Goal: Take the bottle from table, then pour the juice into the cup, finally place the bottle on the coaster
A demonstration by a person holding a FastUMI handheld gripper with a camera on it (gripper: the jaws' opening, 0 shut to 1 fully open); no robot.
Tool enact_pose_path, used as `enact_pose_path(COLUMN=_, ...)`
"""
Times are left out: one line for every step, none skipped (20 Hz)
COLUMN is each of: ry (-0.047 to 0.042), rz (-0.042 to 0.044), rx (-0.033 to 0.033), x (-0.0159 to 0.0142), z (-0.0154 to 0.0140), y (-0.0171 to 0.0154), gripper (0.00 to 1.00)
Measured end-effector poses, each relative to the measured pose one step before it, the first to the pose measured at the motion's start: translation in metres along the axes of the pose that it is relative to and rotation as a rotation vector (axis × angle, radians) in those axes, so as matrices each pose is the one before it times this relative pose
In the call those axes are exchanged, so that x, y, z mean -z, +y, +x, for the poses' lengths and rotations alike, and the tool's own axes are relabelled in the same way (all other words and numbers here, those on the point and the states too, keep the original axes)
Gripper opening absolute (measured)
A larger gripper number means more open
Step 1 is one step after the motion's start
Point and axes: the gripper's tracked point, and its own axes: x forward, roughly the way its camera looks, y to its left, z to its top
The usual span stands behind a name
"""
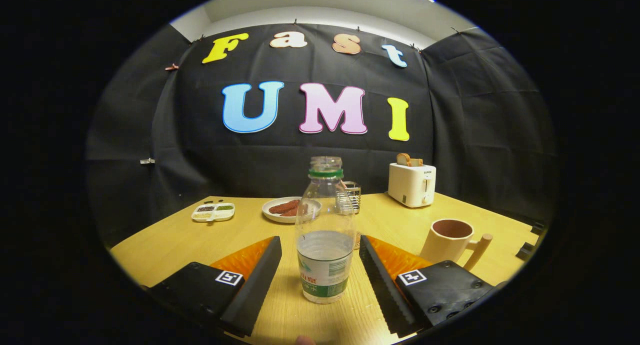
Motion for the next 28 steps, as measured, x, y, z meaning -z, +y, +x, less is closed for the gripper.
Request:
enact_pose_path(ry=0.00458, rz=0.00148, rx=0.00559, x=0.00357, z=0.00461, y=-0.00041, gripper=0.96)
enact_pose_path(ry=0.00259, rz=0.00343, rx=-0.0006, x=0.00359, z=0.00472, y=0.00068, gripper=0.96)
enact_pose_path(ry=0.00202, rz=-0.00187, rx=-0.00047, x=0.00276, z=0.00403, y=0.00076, gripper=0.96)
enact_pose_path(ry=0.00417, rz=-0.00314, rx=-0.00096, x=0.00396, z=0.00259, y=0.0003, gripper=0.96)
enact_pose_path(ry=0.00424, rz=-0.00312, rx=0.00047, x=0.00337, z=0.00355, y=-0.00026, gripper=0.96)
enact_pose_path(ry=0.00067, rz=-0.00034, rx=0.00126, x=0.00284, z=0.00156, y=-0.00058, gripper=0.96)
enact_pose_path(ry=0.00433, rz=0.00689, rx=-0.00219, x=0.00269, z=0.00222, y=0.00053, gripper=0.96)
enact_pose_path(ry=0.01169, rz=0.00872, rx=0.00351, x=0.00507, z=0.0032, y=-0.00086, gripper=0.96)
enact_pose_path(ry=0.01031, rz=0.01059, rx=-0.0105, x=0.0029, z=0.00368, y=0.00145, gripper=0.87)
enact_pose_path(ry=-0.00891, rz=-0.00334, rx=0.00697, x=0.00019, z=-0.00495, y=0.00026, gripper=0.78)
enact_pose_path(ry=0.00146, rz=-0.00576, rx=0.0077, x=-0.00182, z=0.00466, y=-0.001, gripper=0.77)
enact_pose_path(ry=0.00014, rz=0.00137, rx=0.00284, x=-0.00173, z=-0.00024, y=-0.00069, gripper=0.76)
enact_pose_path(ry=0.00969, rz=0.00277, rx=0.00277, x=0.00113, z=0.00095, y=-0.00044, gripper=0.75)
enact_pose_path(ry=0.01175, rz=-0.00462, rx=0.00428, x=-0.00105, z=0.00023, y=0.0, gripper=0.75)
enact_pose_path(ry=0.00533, rz=-0.00775, rx=0.00035, x=-0.00324, z=-0.00123, y=0.00065, gripper=0.73)
enact_pose_path(ry=-0.00318, rz=-0.00303, rx=-0.00306, x=-0.00573, z=-0.00289, y=0.001, gripper=0.73)
enact_pose_path(ry=-0.00954, rz=0.00638, rx=-0.0004, x=-0.00761, z=-0.00232, y=-0.00024, gripper=0.73)
enact_pose_path(ry=-0.01037, rz=0.01636, rx=-0.00159, x=-0.00863, z=-0.00196, y=-0.00085, gripper=0.73)
enact_pose_path(ry=-0.00696, rz=0.0229, rx=-0.00185, x=-0.00627, z=-0.00147, y=-0.00015, gripper=0.73)
enact_pose_path(ry=-0.00095, rz=0.02786, rx=-0.00106, x=-0.0051, z=-0.00102, y=-0.00078, gripper=0.73)
enact_pose_path(ry=-0.00278, rz=0.02476, rx=-0.00078, x=-0.00521, z=-0.00099, y=-0.00037, gripper=0.73)
enact_pose_path(ry=0.00026, rz=0.01756, rx=-0.001, x=-0.00345, z=-0.00165, y=-0.00028, gripper=0.73)
enact_pose_path(ry=0.00756, rz=0.00985, rx=-0.00196, x=-0.00218, z=-0.00128, y=-0.00005, gripper=0.73)
enact_pose_path(ry=0.01539, rz=0.00407, rx=-0.00324, x=-0.00126, z=-0.00105, y=-0.00022, gripper=0.73)
enact_pose_path(ry=0.01643, rz=-0.00081, rx=-0.00401, x=-0.00143, z=-0.00183, y=-0.00006, gripper=0.73)
enact_pose_path(ry=0.01524, rz=-0.0003, rx=-0.00369, x=-0.00039, z=-0.00228, y=-0.00211, gripper=0.73)
enact_pose_path(ry=0.01235, rz=0.00064, rx=-0.00585, x=-0.00152, z=-0.00122, y=-0.00202, gripper=0.73)
enact_pose_path(ry=0.00958, rz=0.00361, rx=-0.00903, x=-0.00214, z=-0.00269, y=-0.0005, gripper=0.73)
